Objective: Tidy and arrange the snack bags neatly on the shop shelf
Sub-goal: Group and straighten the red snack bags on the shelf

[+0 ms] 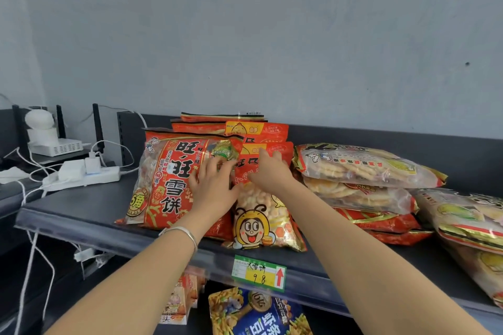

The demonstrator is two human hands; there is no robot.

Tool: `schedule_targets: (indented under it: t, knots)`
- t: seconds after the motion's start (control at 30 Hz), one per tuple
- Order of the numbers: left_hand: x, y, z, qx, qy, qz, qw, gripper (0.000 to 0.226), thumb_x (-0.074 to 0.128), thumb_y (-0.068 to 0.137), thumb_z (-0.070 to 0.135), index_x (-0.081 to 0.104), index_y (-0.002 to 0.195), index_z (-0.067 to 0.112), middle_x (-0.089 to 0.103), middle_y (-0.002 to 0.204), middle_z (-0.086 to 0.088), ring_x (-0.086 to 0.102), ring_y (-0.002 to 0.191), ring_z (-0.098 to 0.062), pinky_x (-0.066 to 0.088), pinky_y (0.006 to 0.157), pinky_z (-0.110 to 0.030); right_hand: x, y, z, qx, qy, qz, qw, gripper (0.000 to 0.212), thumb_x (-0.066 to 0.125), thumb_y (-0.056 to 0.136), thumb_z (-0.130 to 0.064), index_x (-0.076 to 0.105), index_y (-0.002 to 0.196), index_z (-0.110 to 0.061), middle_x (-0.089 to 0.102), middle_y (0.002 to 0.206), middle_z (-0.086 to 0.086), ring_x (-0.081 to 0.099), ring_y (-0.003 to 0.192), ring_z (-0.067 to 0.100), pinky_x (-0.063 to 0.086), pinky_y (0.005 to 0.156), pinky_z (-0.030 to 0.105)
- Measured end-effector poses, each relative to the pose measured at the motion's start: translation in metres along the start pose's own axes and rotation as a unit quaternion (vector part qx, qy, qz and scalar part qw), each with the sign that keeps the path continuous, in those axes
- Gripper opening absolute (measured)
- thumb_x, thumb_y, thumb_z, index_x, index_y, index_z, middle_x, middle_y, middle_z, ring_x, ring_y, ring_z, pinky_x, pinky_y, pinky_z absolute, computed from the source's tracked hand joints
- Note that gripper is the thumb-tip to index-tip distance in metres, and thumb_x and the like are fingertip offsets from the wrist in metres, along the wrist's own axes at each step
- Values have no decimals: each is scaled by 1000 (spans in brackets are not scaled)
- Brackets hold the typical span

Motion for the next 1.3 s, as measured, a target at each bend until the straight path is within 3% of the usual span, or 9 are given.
schedule_targets:
  t: [0.13, 0.37, 0.57, 0.73, 0.87, 1.07, 1.17, 1.3]
  knots:
    - [-5, 20, 10, 14, 7, 1, 1000, 55, 53, 89, 44, 36, 140, 34, 27, 150, 3, 14, 142, -20, 10, 115, -49, -12, 11, -4, -40, 5, -13, 999, 56, 51, 96, -20, 28, 145, -8, 24, 148, 21, 45, 124, 40, 45, 97, 42]
    - [-21, 46, 16, 52, 26, 39, 998, 51, 57, 88, 37, 41, 137, 32, 31, 148, 3, 18, 141, -20, 8, 115, -45, -36, 46, -6, -119, -97, -57, 987, 43, 46, 97, -11, 42, 139, -5, 48, 140, 14, 49, 124, 29, 47, 98, 38]
    - [-31, 84, 16, 86, 7, 73, 994, 43, 55, 90, 32, 48, 131, 26, 46, 138, 1, 37, 132, -20, 22, 114, -43, -48, 74, 2, -124, -137, -55, 981, 46, 49, 97, -16, 40, 142, -9, 47, 143, 11, 46, 128, 28, 42, 103, 39]
    - [-23, 120, 18, 96, -19, -19, 995, 48, 45, 95, 41, 38, 141, 25, 40, 146, 0, 36, 135, -19, 35, 103, -40, -43, 98, 5, -89, -153, -56, 983, 40, 57, 92, -23, 53, 128, -8, 59, 127, 9, 57, 114, 26, 49, 95, 39]
    - [-13, 147, 9, 59, -80, -42, 994, 41, 33, 97, 46, 48, 132, 29, 46, 142, 3, 41, 131, -21, 37, 102, -44, -41, 109, 2, -74, -154, -61, 983, 44, 69, 84, -33, 57, 120, -11, 61, 118, 5, 58, 107, 24, 49, 92, 40]
    - [1, 164, 8, 16, -13, -64, 998, 43, 37, 96, 45, 46, 135, 32, 48, 140, 1, 40, 130, -27, 29, 102, -47, -38, 111, 6, -75, -148, -51, 985, 29, 66, 88, -27, 64, 113, -14, 63, 115, 4, 59, 103, 23, 51, 86, 36]
    - [5, 168, 4, 6, -69, -77, 995, 40, 40, 95, 41, 45, 134, 32, 52, 136, 5, 46, 125, -23, 31, 102, -46, -38, 108, 6, -81, -155, -29, 984, 21, 58, 92, -26, 62, 111, -20, 63, 113, 2, 59, 100, 21, 51, 82, 37]
    - [6, 178, -6, -11, -206, -85, 975, 32, 53, 92, 32, 55, 122, 23, 56, 128, 1, 52, 117, -21, 42, 99, -43, -42, 100, -3, -98, -170, 10, 981, 3, 52, 94, -28, 55, 93, -26, 58, 96, -4, 59, 95, 20, 44, 71, 33]
Point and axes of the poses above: each hand's wrist, its own y-axis towards the middle knuckle, its own x-axis out of the palm, z = x × y, the point moved 4 cm from there along y, towards the middle knuckle
